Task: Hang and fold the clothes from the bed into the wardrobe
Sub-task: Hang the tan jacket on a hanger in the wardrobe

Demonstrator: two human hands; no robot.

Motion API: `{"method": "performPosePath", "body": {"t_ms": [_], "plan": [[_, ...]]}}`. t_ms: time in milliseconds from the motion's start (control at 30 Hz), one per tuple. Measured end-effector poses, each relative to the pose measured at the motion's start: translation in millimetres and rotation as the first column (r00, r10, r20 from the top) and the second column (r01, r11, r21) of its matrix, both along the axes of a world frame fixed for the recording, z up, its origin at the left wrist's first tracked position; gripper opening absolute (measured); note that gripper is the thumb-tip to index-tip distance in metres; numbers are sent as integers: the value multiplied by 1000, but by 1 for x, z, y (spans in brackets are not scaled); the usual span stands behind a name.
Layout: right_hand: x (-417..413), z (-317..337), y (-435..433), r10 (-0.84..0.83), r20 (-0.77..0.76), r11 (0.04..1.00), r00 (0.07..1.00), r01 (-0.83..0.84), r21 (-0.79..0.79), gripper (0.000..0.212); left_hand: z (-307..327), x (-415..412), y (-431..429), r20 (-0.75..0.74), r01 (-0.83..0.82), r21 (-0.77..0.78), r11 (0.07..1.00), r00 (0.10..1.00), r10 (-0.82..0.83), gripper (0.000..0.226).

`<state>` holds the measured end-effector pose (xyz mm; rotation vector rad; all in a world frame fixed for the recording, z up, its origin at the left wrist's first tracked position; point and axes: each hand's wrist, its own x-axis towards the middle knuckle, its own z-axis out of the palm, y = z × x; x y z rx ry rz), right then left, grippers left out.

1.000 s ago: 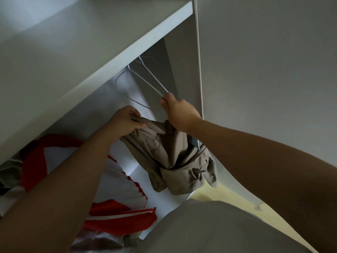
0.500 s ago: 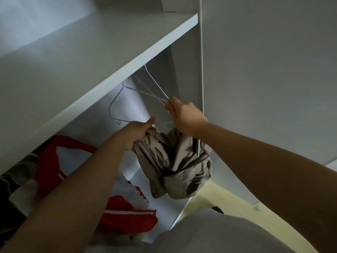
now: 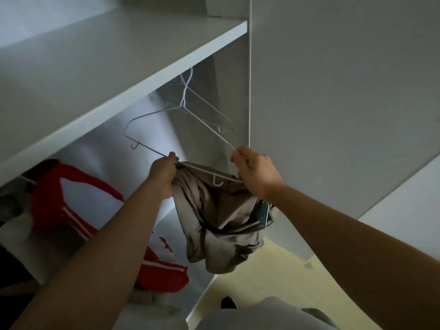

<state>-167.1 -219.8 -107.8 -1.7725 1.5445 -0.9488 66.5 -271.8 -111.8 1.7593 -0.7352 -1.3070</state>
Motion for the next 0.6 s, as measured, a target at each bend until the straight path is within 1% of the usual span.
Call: {"method": "performPosePath", "body": {"t_ms": [33, 133, 200, 267, 333, 400, 433, 467, 500, 533, 600], "plan": [[-9, -3, 7, 17, -23, 1000, 1000, -16, 21, 24, 0, -3, 4, -8, 4, -12, 1000, 1000, -4, 22], [-39, -9, 29, 115, -166, 990, 979, -99, 102, 21, 2, -17, 22, -5, 24, -59, 998, 1000, -25, 19], [-59, -10, 45, 183, -182, 975, 966, -155, 158, 18, 5, -31, 37, 10, 30, -77, 997, 1000, -30, 20], [-79, -8, 61, 228, -99, 953, 969, -201, 228, 11, 6, -46, 54, 19, 21, -71, 997, 1000, -20, 23], [-96, -10, 76, 274, -40, 929, 961, -253, 270, 7, 3, -60, 74, 64, 47, -67, 997, 997, -42, 23], [-109, -12, 89, 345, -28, 896, 938, -321, 307, 21, 0, -75, 94, 133, 93, -57, 994, 987, -85, 22], [-115, -15, 97, 371, 2, 875, 928, -351, 332, 30, -1, -84, 106, 154, 108, -48, 993, 983, -100, 22], [-118, -17, 103, 380, 57, 859, 923, -375, 348, 37, -2, -91, 114, 171, 128, -43, 991, 978, -119, 22], [-120, -19, 109, 371, 122, 850, 920, -390, 354, 38, -4, -97, 123, 193, 158, -42, 987, 970, -147, 22], [-123, -20, 116, 346, 173, 853, 922, -386, 351, 33, -4, -105, 133, 227, 203, -41, 978, 956, -188, 23], [-127, -19, 125, 277, 183, 888, 943, -325, 327, 20, -3, -118, 148, 298, 292, -52, 955, 917, -264, 24]]}}
